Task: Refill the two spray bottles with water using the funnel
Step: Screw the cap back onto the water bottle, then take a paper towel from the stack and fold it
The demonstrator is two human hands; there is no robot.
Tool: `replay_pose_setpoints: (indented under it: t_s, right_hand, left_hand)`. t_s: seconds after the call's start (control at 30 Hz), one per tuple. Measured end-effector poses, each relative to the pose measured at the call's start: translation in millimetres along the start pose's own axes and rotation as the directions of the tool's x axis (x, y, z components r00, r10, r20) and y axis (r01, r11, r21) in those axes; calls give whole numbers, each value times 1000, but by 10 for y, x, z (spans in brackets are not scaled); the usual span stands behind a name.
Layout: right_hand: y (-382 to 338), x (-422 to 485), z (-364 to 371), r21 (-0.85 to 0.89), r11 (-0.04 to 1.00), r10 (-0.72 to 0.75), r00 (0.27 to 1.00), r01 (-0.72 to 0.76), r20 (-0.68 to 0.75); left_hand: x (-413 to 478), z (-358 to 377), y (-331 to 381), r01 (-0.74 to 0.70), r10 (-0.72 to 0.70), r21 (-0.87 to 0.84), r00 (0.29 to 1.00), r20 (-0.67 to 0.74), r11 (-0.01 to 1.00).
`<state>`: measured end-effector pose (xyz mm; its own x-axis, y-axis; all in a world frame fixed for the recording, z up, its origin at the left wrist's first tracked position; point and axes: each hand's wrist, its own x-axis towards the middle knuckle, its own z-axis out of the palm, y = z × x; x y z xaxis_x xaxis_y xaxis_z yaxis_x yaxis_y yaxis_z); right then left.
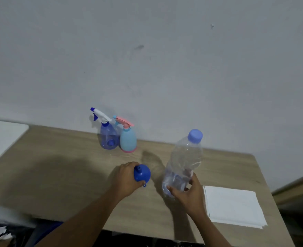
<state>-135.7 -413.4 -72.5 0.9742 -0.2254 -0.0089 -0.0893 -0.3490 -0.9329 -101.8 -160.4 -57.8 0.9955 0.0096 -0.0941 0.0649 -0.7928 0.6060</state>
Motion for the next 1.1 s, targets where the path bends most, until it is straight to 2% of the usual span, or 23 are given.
replay_pose_setpoints:
  t_s: [0.17,0.37,0.9,1.0,1.1]
  right_hand:
    - [-194,652,214,25,997,-66,997,67,-40]
    - [-167,1277,403,12,995,-96,995,96,-29]
    - [-107,1522,556,55,996,-75,997,73,19]
    - [-119,1442,467,71,995,-77,997,76,13]
    - [-190,1235,234,88,995,-44,998,48,-37]
  left_hand:
    - [776,6,308,-108,108,85,994,-4,991]
    - [1324,300,258,-95,91,181,995,32,979]
    - [1599,509,79,-87,88,141,996,3,986]
    - [1488,500,80,-108,116,126,992,-58,986]
    - [1178,446,162,-141,150,60,969,-195,988]
